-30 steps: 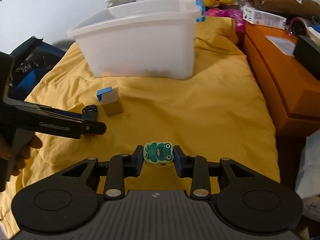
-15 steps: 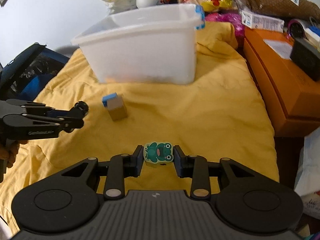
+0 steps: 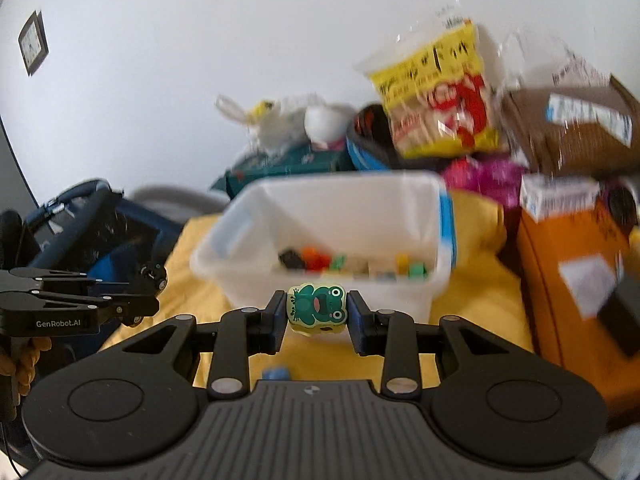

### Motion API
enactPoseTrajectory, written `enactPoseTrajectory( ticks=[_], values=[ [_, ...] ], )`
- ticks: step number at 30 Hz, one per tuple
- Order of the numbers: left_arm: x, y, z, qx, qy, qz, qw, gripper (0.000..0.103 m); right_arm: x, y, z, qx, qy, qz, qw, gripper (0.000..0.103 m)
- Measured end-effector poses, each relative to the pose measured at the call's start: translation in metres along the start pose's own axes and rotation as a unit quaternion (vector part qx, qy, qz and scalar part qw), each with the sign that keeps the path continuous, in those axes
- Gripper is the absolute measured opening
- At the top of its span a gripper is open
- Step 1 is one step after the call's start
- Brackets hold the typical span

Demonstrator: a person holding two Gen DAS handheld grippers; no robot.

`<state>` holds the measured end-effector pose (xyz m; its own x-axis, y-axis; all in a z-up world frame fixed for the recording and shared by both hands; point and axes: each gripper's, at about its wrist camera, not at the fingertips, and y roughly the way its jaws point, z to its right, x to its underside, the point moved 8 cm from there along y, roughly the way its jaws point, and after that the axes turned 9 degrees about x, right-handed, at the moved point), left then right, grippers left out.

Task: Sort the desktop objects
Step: 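Carry the black car and frog block over the white bin and open both tools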

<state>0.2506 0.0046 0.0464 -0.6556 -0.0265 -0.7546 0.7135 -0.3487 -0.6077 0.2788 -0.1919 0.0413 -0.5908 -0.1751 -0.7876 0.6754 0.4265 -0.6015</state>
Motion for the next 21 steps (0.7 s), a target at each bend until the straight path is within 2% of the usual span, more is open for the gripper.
enactPoseTrajectory(
  ticks=[5, 11, 21],
  values=[
    [-0.039, 0.004, 0.0, 0.003, 0.026, -0.012, 0.9996, 0.032, -0.043, 0.008, 0.006, -0.007, 0.013, -0.019, 1.0, 0.035],
    [-0.071, 0.022, -0.001, 0.018, 0.012, -0.032, 0.9993, 0.032, -0.077, 0.022, 0.013, -0.001, 0.008, -0.036, 0.999, 0.035],
    [-0.089, 0.057, 0.002, 0.032, 0.0, -0.072, 0.9969, 0.032, -0.092, 0.055, 0.015, 0.016, -0.015, -0.08, 0.997, 0.035]
  ],
)
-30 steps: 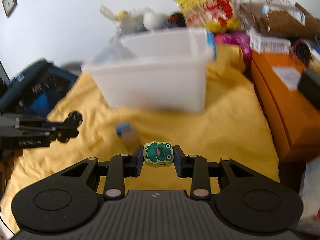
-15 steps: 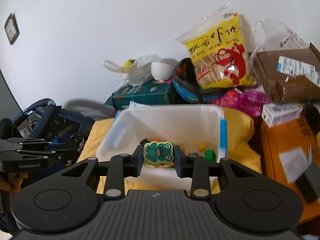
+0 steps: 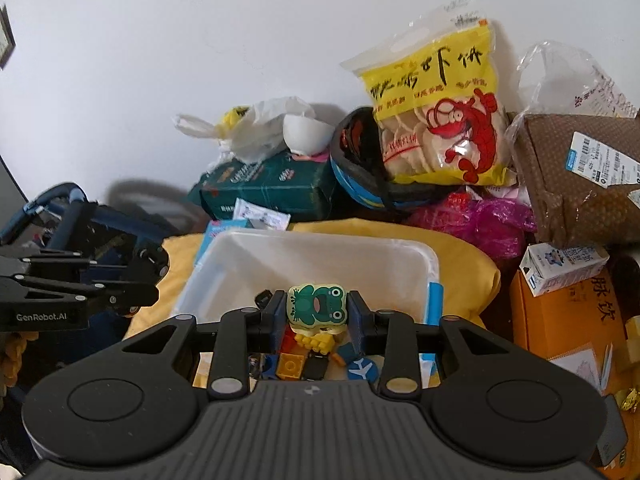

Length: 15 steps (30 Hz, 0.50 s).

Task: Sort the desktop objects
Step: 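Carry the black car and frog block over the white bin and open both tools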

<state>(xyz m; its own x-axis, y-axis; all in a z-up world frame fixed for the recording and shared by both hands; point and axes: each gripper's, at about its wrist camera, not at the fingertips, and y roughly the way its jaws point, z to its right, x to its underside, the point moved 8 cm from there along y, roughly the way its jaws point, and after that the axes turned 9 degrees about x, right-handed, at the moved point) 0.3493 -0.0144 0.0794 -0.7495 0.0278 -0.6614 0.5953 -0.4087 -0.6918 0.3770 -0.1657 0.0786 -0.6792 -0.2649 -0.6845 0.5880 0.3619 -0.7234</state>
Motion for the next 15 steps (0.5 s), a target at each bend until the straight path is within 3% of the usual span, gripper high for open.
enactPoseTrajectory(
  ticks=[8, 10, 11, 13, 15],
  values=[
    [-0.005, 0.02, -0.013, -0.023, -0.01, -0.019, 0.9995, 0.033, -0.002, 0.028, 0.002, 0.014, -0.014, -0.045, 0.999, 0.035],
    [-0.007, 0.022, -0.019, -0.042, -0.016, -0.015, 0.9989, 0.054, -0.001, 0.034, 0.004, 0.019, -0.017, -0.052, 0.998, 0.036],
    [-0.008, 0.023, -0.023, -0.055, -0.022, -0.013, 0.9982, 0.074, -0.002, 0.037, 0.004, 0.022, -0.019, -0.055, 0.998, 0.037],
    [-0.006, 0.022, -0.03, -0.079, -0.027, -0.006, 0.9965, 0.076, -0.002, 0.042, 0.006, 0.033, -0.021, -0.055, 0.998, 0.055],
    [-0.003, 0.022, -0.032, -0.069, -0.024, -0.008, 0.9973, 0.076, -0.003, 0.043, 0.008, 0.035, -0.019, -0.05, 0.998, 0.061]
  ],
)
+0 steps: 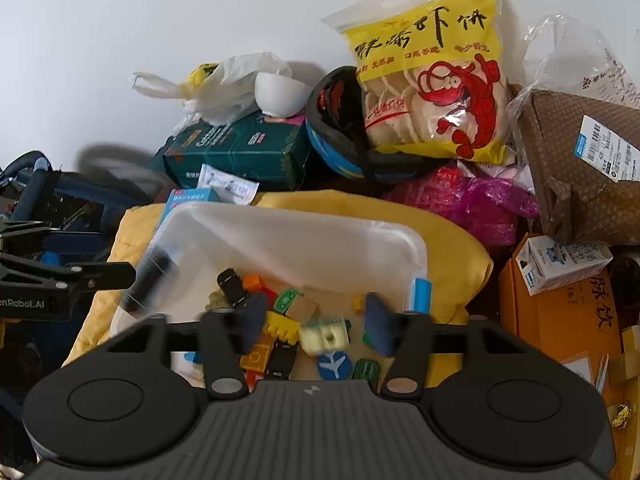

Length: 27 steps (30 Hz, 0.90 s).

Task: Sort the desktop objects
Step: 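Carry the black car and frog block over the white bin and open both tools, then reach the right tool to the brown cube and grasp it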

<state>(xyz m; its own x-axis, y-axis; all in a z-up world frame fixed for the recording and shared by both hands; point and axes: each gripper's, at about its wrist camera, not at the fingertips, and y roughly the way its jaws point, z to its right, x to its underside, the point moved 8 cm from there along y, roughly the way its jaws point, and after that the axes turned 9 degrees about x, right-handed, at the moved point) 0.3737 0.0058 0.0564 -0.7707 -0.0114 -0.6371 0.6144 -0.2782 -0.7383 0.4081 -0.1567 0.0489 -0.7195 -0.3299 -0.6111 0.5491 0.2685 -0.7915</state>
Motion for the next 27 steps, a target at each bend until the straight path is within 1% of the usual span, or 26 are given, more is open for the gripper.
enactPoseTrajectory(
  ticks=[2, 5, 7, 9, 11, 13, 15, 16, 17, 18, 20, 22, 23, 24, 27],
  values=[
    [0.006, -0.002, -0.004, -0.002, -0.002, 0.002, 1.0, 0.076, 0.002, 0.0, 0.0, -0.001, 0.002, 0.001, 1.0, 0.061],
    [0.021, -0.014, -0.004, 0.007, 0.004, 0.025, 0.9997, 0.076, 0.008, -0.006, -0.004, -0.007, 0.0, 0.011, 1.0, 0.061],
    [0.038, -0.027, -0.001, 0.01, 0.015, 0.051, 0.9985, 0.076, 0.018, -0.017, -0.013, -0.027, -0.005, 0.027, 0.999, 0.061],
    [0.061, -0.04, 0.003, 0.023, 0.024, 0.075, 0.9966, 0.076, 0.037, -0.031, -0.028, -0.052, -0.023, 0.048, 0.997, 0.061],
    [0.091, -0.044, 0.003, 0.025, 0.025, 0.084, 0.9959, 0.076, 0.07, -0.041, -0.046, -0.074, -0.053, 0.062, 0.994, 0.061],
    [0.125, -0.038, 0.002, 0.018, 0.035, 0.065, 0.9971, 0.076, 0.111, -0.035, -0.064, -0.079, -0.088, 0.056, 0.991, 0.061],
    [0.154, -0.03, -0.002, 0.007, 0.037, 0.048, 0.9981, 0.076, 0.148, -0.012, -0.076, -0.062, -0.107, 0.028, 0.992, 0.057],
    [0.166, -0.026, -0.006, 0.003, 0.029, 0.039, 0.9988, 0.076, 0.163, 0.0, -0.08, -0.055, -0.111, 0.013, 0.992, 0.056],
    [0.176, -0.023, -0.009, 0.003, 0.017, 0.033, 0.9993, 0.076, 0.173, 0.01, -0.084, -0.052, -0.111, 0.004, 0.993, 0.051],
    [0.186, -0.021, -0.012, 0.005, 0.004, 0.028, 0.9996, 0.076, 0.182, 0.021, -0.088, -0.049, -0.11, -0.003, 0.993, 0.05],
    [0.201, -0.016, -0.014, 0.003, -0.005, 0.018, 0.9998, 0.076, 0.19, 0.035, -0.095, -0.043, -0.111, -0.005, 0.993, 0.05],
    [0.21, -0.012, -0.012, 0.0, 0.005, 0.012, 0.9999, 0.076, 0.19, 0.048, -0.099, -0.035, -0.105, -0.008, 0.994, 0.048],
    [0.212, -0.01, -0.009, 0.001, 0.011, 0.009, 0.9999, 0.076, 0.191, 0.054, -0.1, -0.037, -0.1, -0.014, 0.994, 0.042],
    [0.213, -0.007, -0.007, 0.001, 0.017, 0.007, 0.9998, 0.076, 0.194, 0.058, -0.1, -0.042, -0.095, -0.02, 0.994, 0.033],
    [0.214, 0.007, 0.004, 0.01, 0.029, 0.0, 0.9995, 0.076, 0.195, 0.061, -0.1, -0.047, -0.098, -0.019, 0.994, 0.033]
  ],
)
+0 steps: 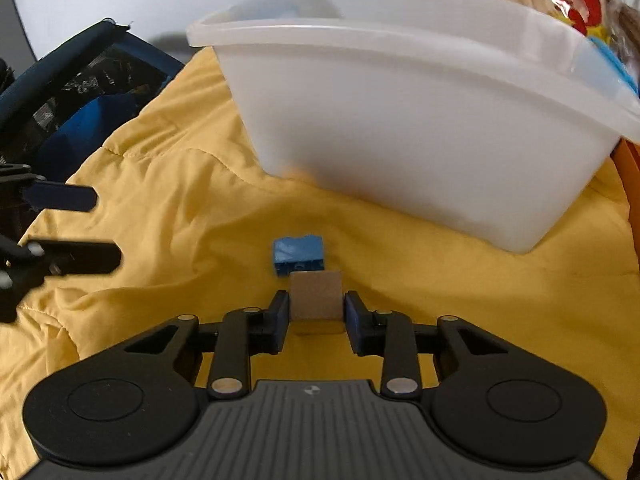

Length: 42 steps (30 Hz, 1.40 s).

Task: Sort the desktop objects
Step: 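Reach the right tool to the brown cube and grasp it, then grasp the blue brick with the left tool while the right tool holds the brown cube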

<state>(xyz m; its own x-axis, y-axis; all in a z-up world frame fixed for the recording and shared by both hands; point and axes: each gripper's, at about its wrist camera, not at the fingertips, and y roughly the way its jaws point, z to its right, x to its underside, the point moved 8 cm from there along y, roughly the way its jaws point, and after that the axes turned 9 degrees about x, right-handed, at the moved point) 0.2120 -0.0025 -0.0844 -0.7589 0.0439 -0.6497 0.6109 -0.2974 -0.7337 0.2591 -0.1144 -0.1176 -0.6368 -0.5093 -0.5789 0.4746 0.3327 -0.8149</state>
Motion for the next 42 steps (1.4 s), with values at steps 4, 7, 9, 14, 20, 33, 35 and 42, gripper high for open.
enactPoseTrajectory(
  ticks=[4, 7, 9, 14, 20, 33, 35, 42],
  values=[
    [-0.009, 0.026, 0.023, 0.013, 0.016, -0.003, 0.9998, 0.075, 0.005, -0.025, 0.019, -0.003, 0.032, 0.019, 0.999, 0.033],
    [-0.018, 0.05, 0.041, 0.022, 0.027, -0.006, 0.9994, 0.072, 0.016, -0.046, 0.039, 0.003, 0.059, 0.024, 0.998, 0.033],
    [-0.023, 0.065, 0.05, 0.025, 0.041, -0.008, 0.9988, 0.069, 0.029, -0.058, 0.054, 0.01, 0.073, 0.023, 0.997, 0.033],
    [-0.027, 0.091, 0.055, 0.022, 0.047, -0.027, 0.9983, 0.045, 0.059, -0.078, 0.082, 0.023, 0.117, 0.019, 0.993, 0.033],
    [-0.019, 0.089, 0.054, 0.024, 0.044, -0.036, 0.9981, 0.022, 0.074, -0.086, 0.095, 0.027, 0.136, 0.02, 0.99, 0.033],
    [-0.006, 0.054, 0.043, 0.017, 0.047, -0.032, 0.9982, 0.038, 0.066, -0.089, 0.077, 0.007, 0.13, 0.03, 0.991, 0.033],
    [-0.003, 0.059, 0.042, 0.024, 0.038, -0.039, 0.9982, 0.048, 0.067, -0.087, 0.072, 0.003, 0.128, 0.028, 0.991, 0.033],
    [-0.003, 0.07, 0.042, 0.033, 0.038, -0.045, 0.9977, 0.034, 0.071, -0.089, 0.062, -0.001, 0.132, 0.023, 0.991, 0.033]
  ],
)
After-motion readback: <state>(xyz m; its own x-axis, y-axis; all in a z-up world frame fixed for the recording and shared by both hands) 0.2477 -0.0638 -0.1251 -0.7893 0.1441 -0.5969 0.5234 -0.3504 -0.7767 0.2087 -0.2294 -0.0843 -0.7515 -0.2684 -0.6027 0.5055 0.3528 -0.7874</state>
